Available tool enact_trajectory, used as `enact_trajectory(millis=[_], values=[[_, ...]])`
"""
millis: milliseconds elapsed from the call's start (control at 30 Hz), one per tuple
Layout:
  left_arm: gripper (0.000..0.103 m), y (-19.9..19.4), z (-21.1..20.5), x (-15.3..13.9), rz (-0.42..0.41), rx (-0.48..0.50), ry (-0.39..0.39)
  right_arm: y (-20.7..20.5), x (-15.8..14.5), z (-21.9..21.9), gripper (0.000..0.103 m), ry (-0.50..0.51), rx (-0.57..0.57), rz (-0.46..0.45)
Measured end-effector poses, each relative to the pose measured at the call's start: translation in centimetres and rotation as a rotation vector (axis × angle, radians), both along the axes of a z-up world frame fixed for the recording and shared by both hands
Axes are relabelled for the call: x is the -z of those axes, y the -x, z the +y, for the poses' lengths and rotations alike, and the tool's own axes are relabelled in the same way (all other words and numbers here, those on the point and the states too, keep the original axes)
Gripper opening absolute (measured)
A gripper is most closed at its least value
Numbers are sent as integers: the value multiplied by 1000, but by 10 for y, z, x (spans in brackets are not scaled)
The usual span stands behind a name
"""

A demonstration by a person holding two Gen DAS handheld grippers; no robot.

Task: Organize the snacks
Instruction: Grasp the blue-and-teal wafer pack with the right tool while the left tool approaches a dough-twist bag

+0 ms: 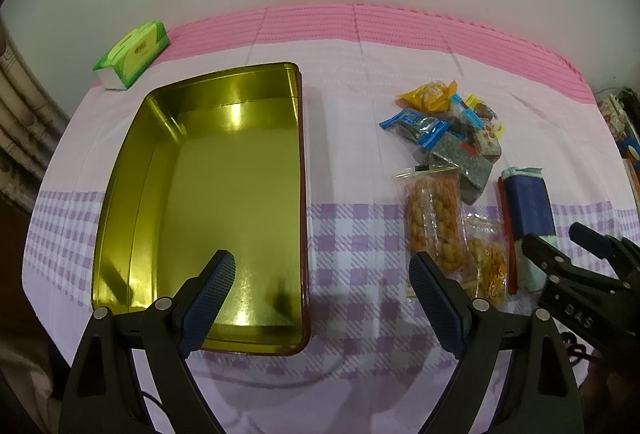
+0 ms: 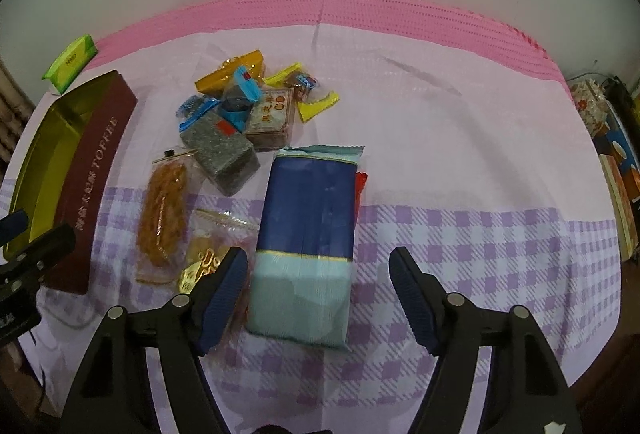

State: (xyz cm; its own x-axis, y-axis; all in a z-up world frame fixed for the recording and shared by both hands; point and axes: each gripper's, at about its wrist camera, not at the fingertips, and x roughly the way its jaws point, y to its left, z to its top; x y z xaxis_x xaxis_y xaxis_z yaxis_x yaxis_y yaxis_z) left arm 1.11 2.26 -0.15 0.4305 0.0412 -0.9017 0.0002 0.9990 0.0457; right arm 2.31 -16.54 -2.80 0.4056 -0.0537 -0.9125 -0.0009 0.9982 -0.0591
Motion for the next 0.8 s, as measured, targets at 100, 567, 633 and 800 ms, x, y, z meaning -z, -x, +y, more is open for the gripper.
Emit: enact_trajectory(millis=[100,567,633,800], values=[[89,-1,0,1,-12,3,14,-7,7,-1,66,-16,0,16],[89,-5,-13,-2,-38,38,33,-12,17,-8,47,-97,4,26],[89,-6,-15,-3,-37,43,31,-11,15,-12,47,-105,8,20],[89,-10,-21,-9,-28,65,50,-7,8,-22,47,-119,27,-3]])
